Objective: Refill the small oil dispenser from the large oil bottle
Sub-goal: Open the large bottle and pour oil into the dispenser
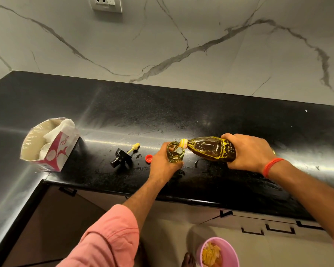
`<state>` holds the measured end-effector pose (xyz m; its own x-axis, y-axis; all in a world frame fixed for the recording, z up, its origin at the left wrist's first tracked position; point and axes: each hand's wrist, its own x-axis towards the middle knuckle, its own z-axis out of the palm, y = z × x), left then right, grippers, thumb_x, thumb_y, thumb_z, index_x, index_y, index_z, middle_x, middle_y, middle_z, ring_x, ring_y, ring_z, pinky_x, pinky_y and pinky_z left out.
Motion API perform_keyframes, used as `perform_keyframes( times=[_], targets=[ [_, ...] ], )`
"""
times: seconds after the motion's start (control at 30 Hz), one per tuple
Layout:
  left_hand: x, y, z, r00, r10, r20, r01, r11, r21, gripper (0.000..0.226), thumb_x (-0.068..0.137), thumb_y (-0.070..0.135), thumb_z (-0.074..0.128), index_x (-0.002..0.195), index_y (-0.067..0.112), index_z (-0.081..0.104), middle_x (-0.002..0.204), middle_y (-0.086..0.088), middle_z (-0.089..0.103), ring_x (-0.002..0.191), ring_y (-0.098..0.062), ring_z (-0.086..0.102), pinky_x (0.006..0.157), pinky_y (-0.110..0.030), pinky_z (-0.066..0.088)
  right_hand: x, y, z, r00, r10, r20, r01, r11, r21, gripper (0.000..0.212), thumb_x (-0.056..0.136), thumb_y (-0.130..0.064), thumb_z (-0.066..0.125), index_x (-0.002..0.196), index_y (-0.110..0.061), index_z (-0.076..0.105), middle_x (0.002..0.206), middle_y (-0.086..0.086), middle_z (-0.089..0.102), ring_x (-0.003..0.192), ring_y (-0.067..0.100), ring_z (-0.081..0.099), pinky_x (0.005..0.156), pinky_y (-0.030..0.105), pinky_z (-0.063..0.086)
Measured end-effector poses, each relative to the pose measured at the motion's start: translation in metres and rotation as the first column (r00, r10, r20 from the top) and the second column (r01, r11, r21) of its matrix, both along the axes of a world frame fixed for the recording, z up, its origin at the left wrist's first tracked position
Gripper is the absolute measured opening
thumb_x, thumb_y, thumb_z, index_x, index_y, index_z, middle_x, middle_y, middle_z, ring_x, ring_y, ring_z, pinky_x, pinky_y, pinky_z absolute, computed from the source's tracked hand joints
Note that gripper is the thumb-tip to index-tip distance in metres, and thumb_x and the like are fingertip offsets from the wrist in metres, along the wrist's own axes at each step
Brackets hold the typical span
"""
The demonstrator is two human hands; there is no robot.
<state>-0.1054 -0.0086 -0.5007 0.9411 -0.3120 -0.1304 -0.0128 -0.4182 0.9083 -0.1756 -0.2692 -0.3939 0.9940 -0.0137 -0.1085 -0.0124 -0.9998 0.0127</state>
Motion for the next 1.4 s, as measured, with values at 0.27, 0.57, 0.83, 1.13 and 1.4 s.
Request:
perform_keyframes(
  times=[0.27,0.57,0.83,1.13,1.4],
  targets=[
    [-0.0005,-0.0003,0.0007,1.000,0.004,-0.010,-0.004,1.000,-0.008,0.065,0.075,0.013,0.088,0.129,0.027,0.055,0.110,0.012,0.069,0.102,0.001,0.064,0.082,-0.011,0.046,0.0000,0.0008,0.0004,1.000,-0.002,-0.008,0.002,1.000,0.000,0.072,0.068,-0.056,0.080,0.130,-0.040,0.045,0.107,-0.013,0.063,0.097,0.011,0.062,0.070,0.026,0.042],
    [0.0002,0.0001,-0.0006,1.000,0.003,-0.004,-0.003,1.000,-0.005,0.064,0.075,0.014,0.087,0.128,0.028,0.055,0.107,0.014,0.069,0.100,0.004,0.063,0.084,-0.014,0.048,-0.0002,0.0002,0.0021,1.000,0.003,-0.013,-0.003,1.000,0.002,0.072,0.068,-0.057,0.081,0.129,-0.040,0.045,0.107,-0.013,0.063,0.097,0.011,0.062,0.071,0.027,0.048],
    [0.0006,0.0003,-0.0010,1.000,-0.002,-0.009,0.002,1.000,0.000,0.065,0.076,0.014,0.088,0.131,0.026,0.055,0.111,0.012,0.068,0.102,0.001,0.063,0.081,-0.008,0.045,0.0005,0.0003,0.0053,1.000,0.002,-0.018,-0.002,1.000,-0.010,0.072,0.068,-0.056,0.080,0.129,-0.039,0.045,0.107,-0.013,0.063,0.097,0.012,0.062,0.070,0.027,0.047],
    [0.0002,0.0000,-0.0010,1.000,-0.001,-0.007,0.001,1.000,-0.003,0.064,0.075,0.013,0.088,0.128,0.027,0.055,0.107,0.014,0.068,0.098,0.004,0.063,0.079,-0.007,0.045,-0.0012,0.0008,0.0067,1.000,0.003,-0.008,-0.003,1.000,-0.030,0.072,0.068,-0.057,0.080,0.129,-0.039,0.046,0.103,-0.014,0.061,0.092,0.011,0.061,0.067,0.026,0.044],
    [0.0005,0.0003,-0.0016,1.000,-0.001,-0.005,0.001,1.000,0.003,0.064,0.076,0.013,0.088,0.127,0.029,0.054,0.106,0.015,0.068,0.097,0.009,0.061,0.075,-0.006,0.045,-0.0014,0.0006,0.0079,1.000,0.000,-0.024,-0.001,1.000,-0.030,0.073,0.068,-0.056,0.080,0.129,-0.039,0.045,0.104,-0.013,0.062,0.094,0.010,0.061,0.070,0.027,0.049]
  ],
)
